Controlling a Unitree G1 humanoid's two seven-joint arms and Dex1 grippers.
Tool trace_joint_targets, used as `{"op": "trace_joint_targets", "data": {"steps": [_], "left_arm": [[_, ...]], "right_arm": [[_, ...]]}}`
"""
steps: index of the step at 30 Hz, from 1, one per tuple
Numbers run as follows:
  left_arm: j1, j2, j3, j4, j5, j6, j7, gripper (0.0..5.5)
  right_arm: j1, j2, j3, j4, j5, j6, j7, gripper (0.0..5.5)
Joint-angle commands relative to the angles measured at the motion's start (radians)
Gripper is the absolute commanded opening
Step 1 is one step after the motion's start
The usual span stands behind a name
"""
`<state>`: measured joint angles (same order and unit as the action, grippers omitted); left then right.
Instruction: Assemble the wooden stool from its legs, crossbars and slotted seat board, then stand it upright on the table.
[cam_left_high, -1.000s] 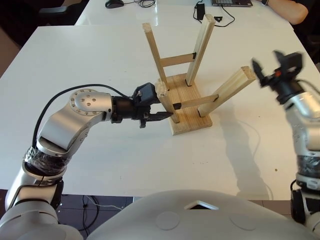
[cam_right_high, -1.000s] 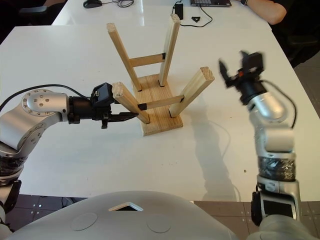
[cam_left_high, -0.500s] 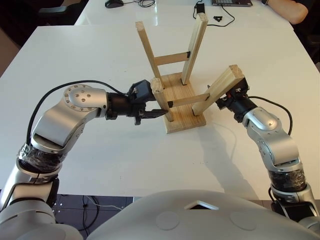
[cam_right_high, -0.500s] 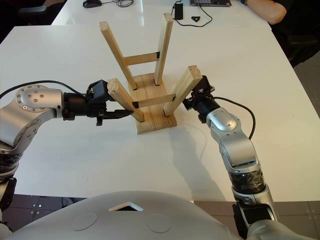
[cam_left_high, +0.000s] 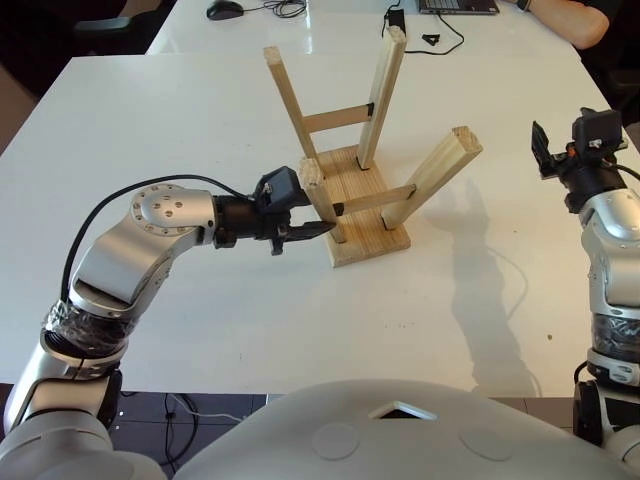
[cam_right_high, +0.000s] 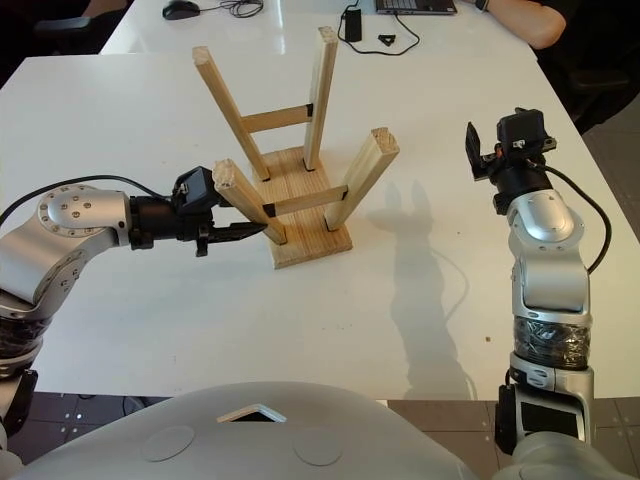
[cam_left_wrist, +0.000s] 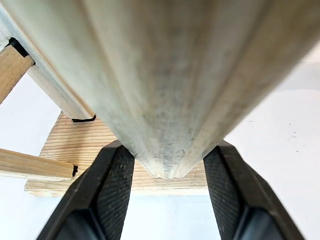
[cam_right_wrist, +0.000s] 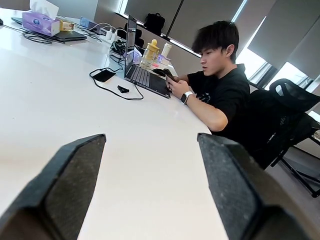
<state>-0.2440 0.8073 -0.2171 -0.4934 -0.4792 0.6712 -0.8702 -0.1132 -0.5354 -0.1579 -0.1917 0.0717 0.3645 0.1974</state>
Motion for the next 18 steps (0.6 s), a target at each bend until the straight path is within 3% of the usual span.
{"op": "trace_joint_targets", "data": {"steps": [1, 3, 7, 13, 17, 18], "left_arm": [[0.044, 0.016, -0.093, 0.039, 0.047, 0.079, -0.007, 2.04], [0.034, 0.011, -0.099, 0.031, 0.041, 0.086, -0.006, 2.04], [0.040, 0.016, -0.093, 0.012, 0.027, 0.092, -0.004, 2.04], [0.026, -0.002, -0.085, -0.015, 0.009, 0.107, 0.007, 2.04], [0.046, 0.002, -0.047, -0.057, -0.020, 0.122, 0.020, 2.04], [0.045, -0.004, -0.031, -0.067, -0.039, 0.136, 0.028, 2.41]], "right_arm": [[-0.022, 0.164, 0.288, -0.261, 0.148, 0.055, 0.147, 3.39], [-0.008, 0.199, 0.352, -0.455, 0.333, 0.124, 0.219, 3.39], [-0.076, 0.231, 0.308, -0.591, 0.531, 0.249, 0.227, 3.39], [-0.053, 0.177, 0.369, -0.466, 0.313, 0.226, 0.218, 3.39], [-0.009, 0.116, 0.316, -0.306, 0.200, 0.143, 0.223, 3.39], [-0.002, 0.101, 0.306, -0.272, 0.179, 0.119, 0.229, 3.39]]}}
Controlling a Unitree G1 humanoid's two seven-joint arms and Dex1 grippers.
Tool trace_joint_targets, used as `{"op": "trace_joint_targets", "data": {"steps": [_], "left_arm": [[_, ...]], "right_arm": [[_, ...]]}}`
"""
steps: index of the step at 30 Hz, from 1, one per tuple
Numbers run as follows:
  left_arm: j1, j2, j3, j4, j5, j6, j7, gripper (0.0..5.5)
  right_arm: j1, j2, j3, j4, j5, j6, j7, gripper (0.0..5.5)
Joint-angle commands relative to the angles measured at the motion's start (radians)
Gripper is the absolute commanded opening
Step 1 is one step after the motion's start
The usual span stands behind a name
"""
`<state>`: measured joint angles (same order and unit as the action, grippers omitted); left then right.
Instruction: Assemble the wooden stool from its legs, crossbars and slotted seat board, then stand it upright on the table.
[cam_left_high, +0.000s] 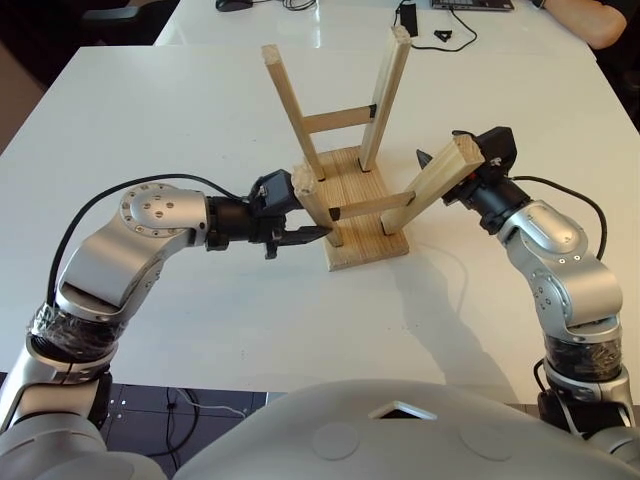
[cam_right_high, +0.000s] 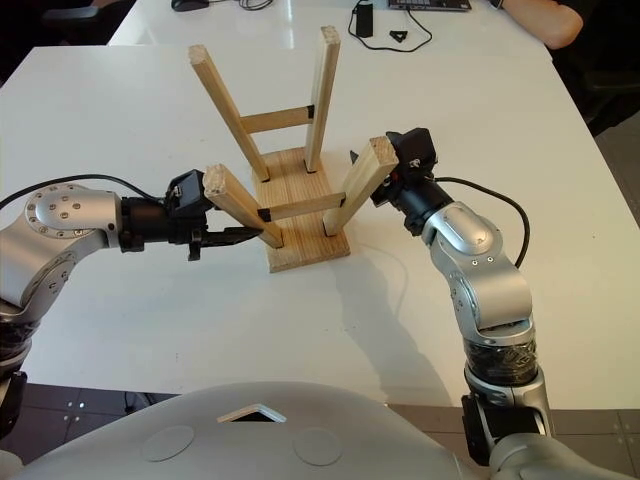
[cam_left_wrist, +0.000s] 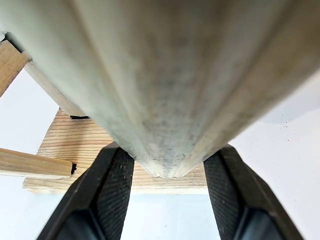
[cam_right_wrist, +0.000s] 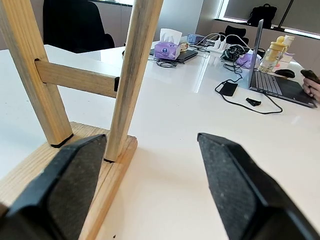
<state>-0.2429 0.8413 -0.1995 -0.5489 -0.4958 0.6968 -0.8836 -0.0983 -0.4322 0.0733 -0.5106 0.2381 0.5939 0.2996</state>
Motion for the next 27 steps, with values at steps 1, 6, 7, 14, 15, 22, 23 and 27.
{"op": "trace_joint_targets", "data": {"steps": [1, 6, 7, 14, 15, 22, 23, 27], "left_arm": [[0.047, -0.042, -0.032, -0.021, -0.042, 0.117, 0.042, 2.49], [0.057, -0.109, 0.027, -0.040, -0.077, 0.122, 0.093, 3.35], [0.055, -0.122, 0.030, -0.049, -0.089, 0.124, 0.098, 3.52], [0.050, -0.206, -0.058, -0.096, -0.049, 0.097, 0.151, 3.52], [0.064, -0.199, -0.065, -0.092, -0.034, 0.090, 0.154, 3.52], [-0.137, -0.539, -0.306, 0.113, 0.104, 0.084, 0.302, 3.52], [-0.130, -0.547, -0.312, 0.117, 0.115, 0.077, 0.309, 3.52], [-0.006, -0.413, -0.272, 0.075, 0.160, 0.030, 0.276, 3.52]], "right_arm": [[-0.010, -0.012, 0.059, 0.084, 0.002, -0.133, 0.135, 3.39], [0.020, -0.119, 0.026, 0.239, -0.104, -0.224, 0.179, 3.39], [0.023, -0.143, 0.022, 0.260, -0.124, -0.238, 0.192, 3.39], [-0.019, -0.342, 0.049, 0.464, -0.339, -0.401, 0.252, 3.39], [-0.026, -0.357, 0.034, 0.479, -0.336, -0.412, 0.269, 3.39], [-0.014, -0.384, 0.060, 0.465, -0.335, -0.474, 0.393, 3.39], [-0.025, -0.374, 0.067, 0.467, -0.334, -0.476, 0.399, 3.39], [0.008, -0.368, 0.062, 0.441, -0.324, -0.472, 0.419, 3.39]]}}
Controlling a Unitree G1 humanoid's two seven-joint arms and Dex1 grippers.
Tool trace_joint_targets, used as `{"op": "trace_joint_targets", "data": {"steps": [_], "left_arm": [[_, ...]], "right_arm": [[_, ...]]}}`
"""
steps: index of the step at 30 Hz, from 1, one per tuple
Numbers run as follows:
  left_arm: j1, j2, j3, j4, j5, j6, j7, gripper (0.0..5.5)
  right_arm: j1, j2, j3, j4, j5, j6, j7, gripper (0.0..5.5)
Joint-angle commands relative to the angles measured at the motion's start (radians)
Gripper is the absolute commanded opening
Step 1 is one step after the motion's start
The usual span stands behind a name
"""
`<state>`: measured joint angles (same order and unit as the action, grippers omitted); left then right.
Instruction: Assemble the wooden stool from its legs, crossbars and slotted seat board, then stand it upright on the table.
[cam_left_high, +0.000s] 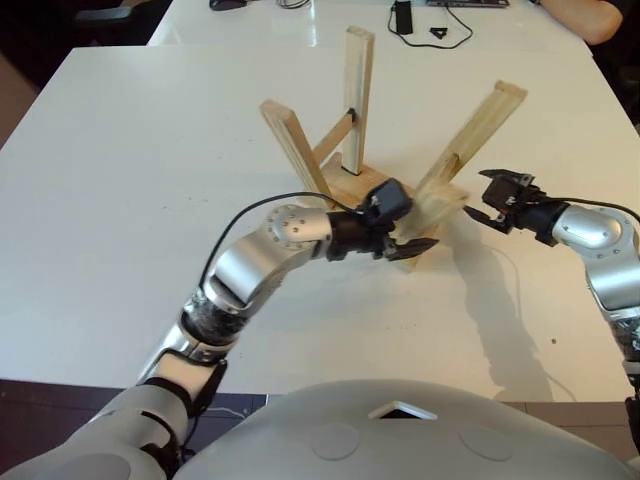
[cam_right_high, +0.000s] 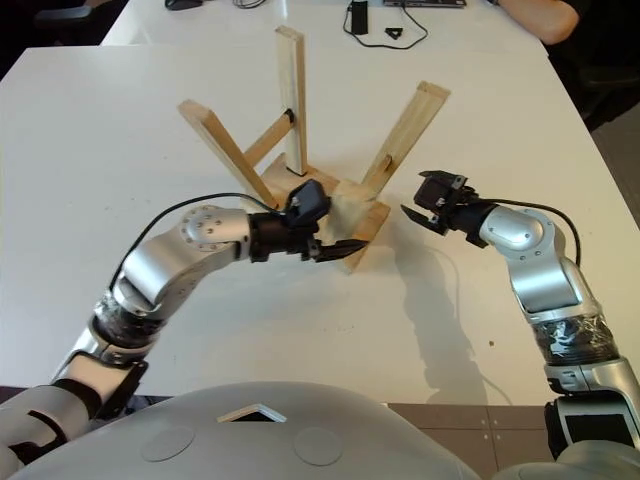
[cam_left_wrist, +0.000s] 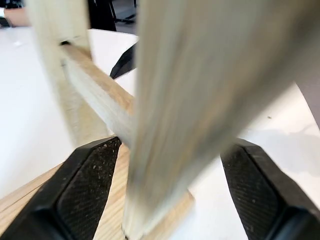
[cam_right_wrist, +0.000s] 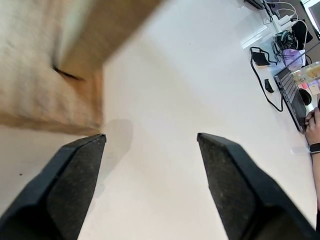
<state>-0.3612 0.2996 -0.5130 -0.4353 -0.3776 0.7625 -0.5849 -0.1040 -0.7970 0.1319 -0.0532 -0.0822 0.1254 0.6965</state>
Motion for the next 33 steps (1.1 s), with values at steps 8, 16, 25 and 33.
{"op": "trace_joint_targets", "data": {"steps": [8, 16, 25, 33], "left_arm": [[0.542, 0.517, 0.294, -0.074, 0.094, -0.284, -0.185, 3.52], [0.387, 0.325, 0.409, 0.470, 0.217, -0.619, -0.008, 3.34], [0.286, 0.204, 0.247, 0.551, 0.411, -0.753, 0.001, 1.89], [0.349, 0.170, 0.168, 0.271, 0.412, -0.649, -0.054, 1.10]], "right_arm": [[0.100, -0.026, -0.053, -0.005, -0.020, -0.008, 0.008, 3.39], [0.213, -0.085, -0.087, -0.039, 0.019, 0.027, 0.110, 3.39], [0.214, -0.010, 0.013, -0.046, 0.056, 0.037, 0.183, 2.67], [0.235, 0.052, 0.075, -0.231, 0.168, 0.121, 0.235, 2.67]]}}
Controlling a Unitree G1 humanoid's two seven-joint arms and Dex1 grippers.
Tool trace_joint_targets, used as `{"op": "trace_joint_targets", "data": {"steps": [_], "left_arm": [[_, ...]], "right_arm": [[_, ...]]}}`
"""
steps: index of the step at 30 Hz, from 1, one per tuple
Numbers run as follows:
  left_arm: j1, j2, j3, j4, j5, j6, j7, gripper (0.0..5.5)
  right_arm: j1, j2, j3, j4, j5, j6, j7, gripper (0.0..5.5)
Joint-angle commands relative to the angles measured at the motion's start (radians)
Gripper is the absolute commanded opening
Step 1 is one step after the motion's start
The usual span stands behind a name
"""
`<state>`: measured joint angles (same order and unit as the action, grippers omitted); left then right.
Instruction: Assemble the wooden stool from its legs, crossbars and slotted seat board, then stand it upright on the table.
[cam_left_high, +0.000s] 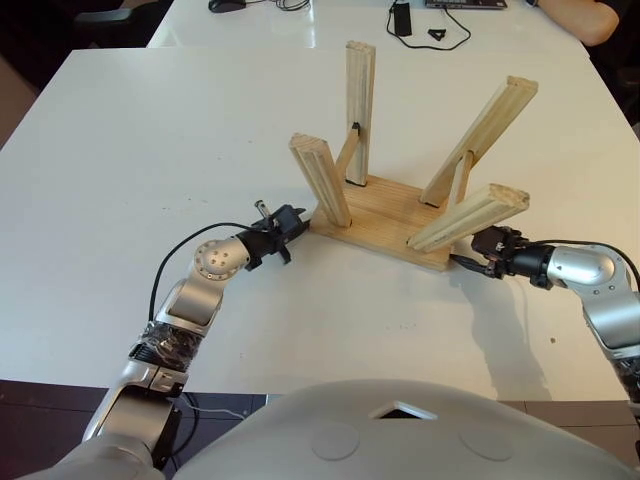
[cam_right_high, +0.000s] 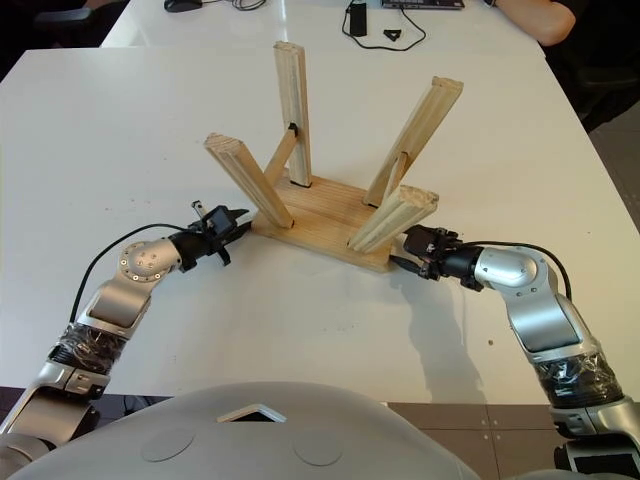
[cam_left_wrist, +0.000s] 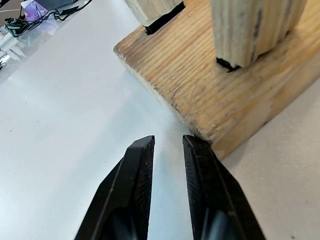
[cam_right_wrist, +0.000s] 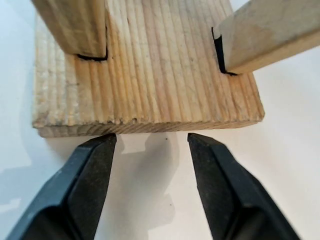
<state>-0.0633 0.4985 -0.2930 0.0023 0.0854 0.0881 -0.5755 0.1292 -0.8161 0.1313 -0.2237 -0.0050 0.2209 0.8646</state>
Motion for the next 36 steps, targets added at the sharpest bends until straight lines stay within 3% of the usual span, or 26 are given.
{"op": "trace_joint_targets", "data": {"steps": [1, 8, 13, 18, 23, 36], "left_arm": [[0.085, -0.005, -0.025, -0.216, -0.075, 0.045, -0.074, 1.10], [0.374, 0.206, 0.178, -0.512, -0.315, 0.179, -0.244, 1.10], [0.485, 0.305, 0.247, -0.594, -0.416, 0.197, -0.364, 1.10], [0.476, 0.310, 0.333, -0.632, -0.498, 0.236, -0.375, 1.10], [0.418, 0.304, 0.512, -0.705, -0.773, 0.341, -0.384, 1.10], [0.411, 0.297, 0.538, -0.693, -0.785, 0.388, -0.375, 1.10]], "right_arm": [[-0.008, 0.072, 0.065, -0.065, 0.103, 0.037, 0.070, 2.67], [-0.013, 0.055, -0.036, -0.124, 0.191, 0.096, 0.097, 2.67], [-0.035, 0.034, -0.089, -0.157, 0.248, 0.119, 0.132, 2.67], [-0.047, -0.004, -0.127, -0.226, 0.312, 0.155, 0.177, 2.67], [-0.041, -0.026, -0.161, -0.290, 0.376, 0.173, 0.212, 2.67], [-0.041, -0.046, -0.173, -0.348, 0.416, 0.177, 0.231, 2.67]]}}
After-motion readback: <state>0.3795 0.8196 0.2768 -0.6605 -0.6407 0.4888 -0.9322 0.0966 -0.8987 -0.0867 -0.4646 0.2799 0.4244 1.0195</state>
